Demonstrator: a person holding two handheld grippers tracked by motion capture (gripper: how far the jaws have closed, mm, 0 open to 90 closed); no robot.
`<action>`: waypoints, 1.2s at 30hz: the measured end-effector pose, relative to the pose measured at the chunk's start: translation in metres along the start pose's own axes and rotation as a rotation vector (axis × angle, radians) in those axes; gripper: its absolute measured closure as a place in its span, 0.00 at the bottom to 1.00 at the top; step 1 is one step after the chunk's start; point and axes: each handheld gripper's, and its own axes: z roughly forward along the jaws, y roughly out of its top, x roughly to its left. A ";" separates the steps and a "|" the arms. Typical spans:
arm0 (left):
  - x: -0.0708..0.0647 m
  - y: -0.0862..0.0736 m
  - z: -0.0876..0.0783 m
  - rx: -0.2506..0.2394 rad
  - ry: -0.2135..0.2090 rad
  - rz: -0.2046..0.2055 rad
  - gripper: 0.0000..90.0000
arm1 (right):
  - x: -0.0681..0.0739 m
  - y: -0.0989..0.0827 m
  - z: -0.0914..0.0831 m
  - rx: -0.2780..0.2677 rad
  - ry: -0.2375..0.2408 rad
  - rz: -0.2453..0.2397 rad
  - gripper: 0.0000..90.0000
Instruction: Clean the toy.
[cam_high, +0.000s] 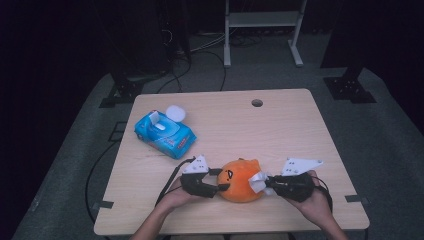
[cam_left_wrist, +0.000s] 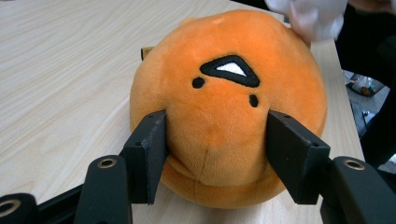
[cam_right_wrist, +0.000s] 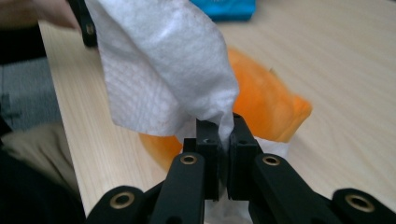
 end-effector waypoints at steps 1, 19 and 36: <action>0.000 0.000 0.000 0.000 0.000 0.000 0.44 | 0.000 0.000 0.000 0.000 0.000 0.000 0.95; -0.008 0.007 0.001 0.006 -0.003 0.027 0.39 | 0.008 0.003 0.016 0.051 0.077 -0.014 0.95; -0.014 0.004 0.004 0.018 -0.022 0.084 0.42 | -0.014 0.001 0.014 -0.003 0.011 0.104 0.95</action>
